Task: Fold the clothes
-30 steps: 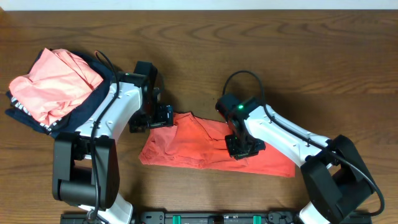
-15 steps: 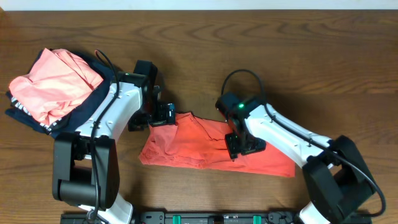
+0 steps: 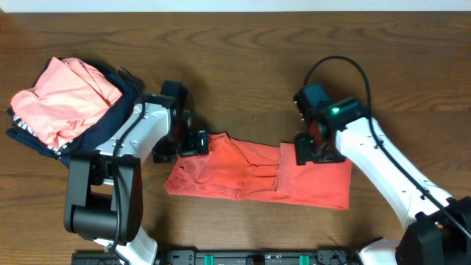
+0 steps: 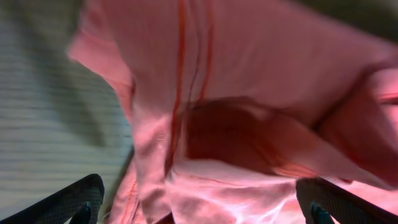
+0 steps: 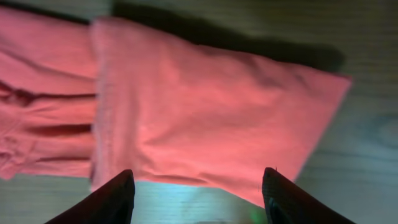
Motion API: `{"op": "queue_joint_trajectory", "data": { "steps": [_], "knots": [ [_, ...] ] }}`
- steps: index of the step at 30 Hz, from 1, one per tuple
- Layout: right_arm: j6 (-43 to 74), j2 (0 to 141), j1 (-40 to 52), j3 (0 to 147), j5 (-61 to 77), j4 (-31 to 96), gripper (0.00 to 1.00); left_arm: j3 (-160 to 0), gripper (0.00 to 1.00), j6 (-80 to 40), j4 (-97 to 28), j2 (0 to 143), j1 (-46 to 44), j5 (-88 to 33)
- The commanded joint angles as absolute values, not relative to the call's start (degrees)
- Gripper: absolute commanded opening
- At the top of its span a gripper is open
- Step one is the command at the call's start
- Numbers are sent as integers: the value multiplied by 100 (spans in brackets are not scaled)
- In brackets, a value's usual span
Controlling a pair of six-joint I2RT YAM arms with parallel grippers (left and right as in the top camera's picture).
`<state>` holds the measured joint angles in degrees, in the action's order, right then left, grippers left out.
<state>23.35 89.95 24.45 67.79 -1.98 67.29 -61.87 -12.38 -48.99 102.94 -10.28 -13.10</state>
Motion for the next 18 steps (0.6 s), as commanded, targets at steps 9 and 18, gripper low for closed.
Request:
{"op": "queue_joint_trajectory", "data": {
  "steps": [9,18],
  "knots": [
    [2049,8895,1841,6869,-478,6888,63,-5443,36,-1100,-4294,10379,-1015,-1800],
    [1538,8423,878,6869,-714,6967,63,-6460,6,-755,-5002,10370,-537,-1267]
  ]
}}
